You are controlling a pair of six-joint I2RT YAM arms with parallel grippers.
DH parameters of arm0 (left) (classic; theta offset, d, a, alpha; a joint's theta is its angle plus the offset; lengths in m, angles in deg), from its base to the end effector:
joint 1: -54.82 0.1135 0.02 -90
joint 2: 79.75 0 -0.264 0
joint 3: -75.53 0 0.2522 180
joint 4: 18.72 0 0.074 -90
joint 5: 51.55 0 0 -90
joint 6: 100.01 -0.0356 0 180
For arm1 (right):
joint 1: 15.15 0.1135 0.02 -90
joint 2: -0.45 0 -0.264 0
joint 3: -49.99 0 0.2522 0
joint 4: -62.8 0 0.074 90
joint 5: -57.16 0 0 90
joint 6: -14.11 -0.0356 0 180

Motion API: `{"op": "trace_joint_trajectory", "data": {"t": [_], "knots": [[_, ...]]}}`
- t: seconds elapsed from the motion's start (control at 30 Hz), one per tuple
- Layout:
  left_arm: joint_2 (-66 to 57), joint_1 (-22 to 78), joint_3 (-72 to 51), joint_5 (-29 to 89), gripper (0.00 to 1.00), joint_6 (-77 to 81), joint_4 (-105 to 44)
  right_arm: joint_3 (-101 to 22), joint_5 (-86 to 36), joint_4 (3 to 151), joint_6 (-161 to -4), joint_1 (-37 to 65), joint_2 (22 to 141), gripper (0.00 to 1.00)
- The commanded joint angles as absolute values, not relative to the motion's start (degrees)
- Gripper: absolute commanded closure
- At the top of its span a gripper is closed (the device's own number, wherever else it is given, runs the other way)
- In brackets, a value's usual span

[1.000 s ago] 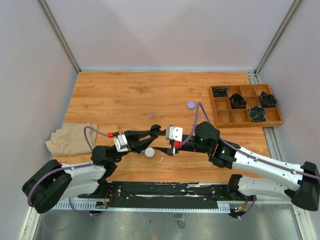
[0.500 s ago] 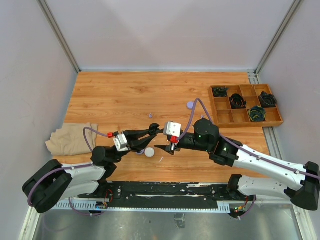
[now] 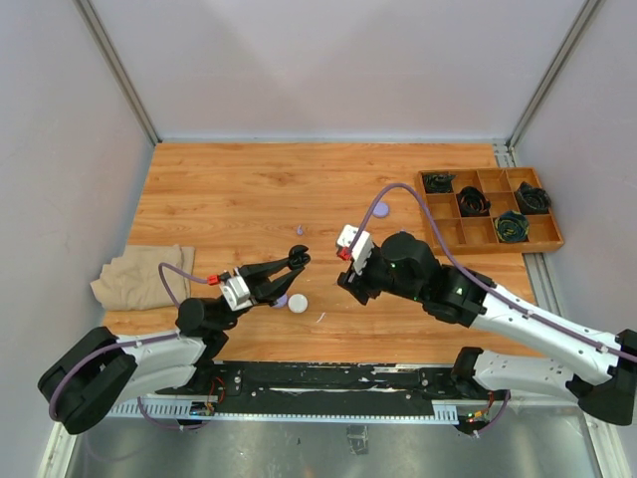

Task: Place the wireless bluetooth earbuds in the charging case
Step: Pick up the earbud from the center of the board.

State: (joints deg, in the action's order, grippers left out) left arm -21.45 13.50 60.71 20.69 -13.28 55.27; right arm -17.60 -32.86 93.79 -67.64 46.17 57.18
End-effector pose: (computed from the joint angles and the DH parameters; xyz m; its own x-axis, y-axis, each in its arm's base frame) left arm 0.1109 -0.1120 0.2194 0.4278 -0.3038 -0.8513 0.8031 0.5600 0.2038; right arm 0.1084 0.1981 0.3440 -0.0376 -0.3677 -0.9292 -0.8918 0.4319 -0.1348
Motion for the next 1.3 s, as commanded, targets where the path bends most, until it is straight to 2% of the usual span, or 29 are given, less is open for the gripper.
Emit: {"op": "trace_joint_trajectory", "data": {"t": [0.0,0.4,0.73,0.93,1.27], "knots": [[-22.6,13.7,62.1,22.2,1.0,-17.1,61.0,-19.2,-37.5,100.3,-72.9,40.6,59.0,0.41],[-26.6,13.7,65.1,23.0,1.0,-17.9,54.2,-12.9,-32.5,95.3,-75.3,23.7,68.1,0.42],[-27.0,13.7,66.3,23.3,1.0,-19.1,53.0,-16.1,-25.2,88.8,-74.2,13.0,84.9,0.47],[-27.1,13.7,66.2,23.6,1.0,-20.0,51.3,-19.9,-23.3,87.3,-73.6,9.6,93.3,0.5],[-26.7,13.7,65.9,23.1,1.0,-20.0,50.9,-22.7,-23.2,85.5,-73.0,7.6,98.8,0.5]]}}
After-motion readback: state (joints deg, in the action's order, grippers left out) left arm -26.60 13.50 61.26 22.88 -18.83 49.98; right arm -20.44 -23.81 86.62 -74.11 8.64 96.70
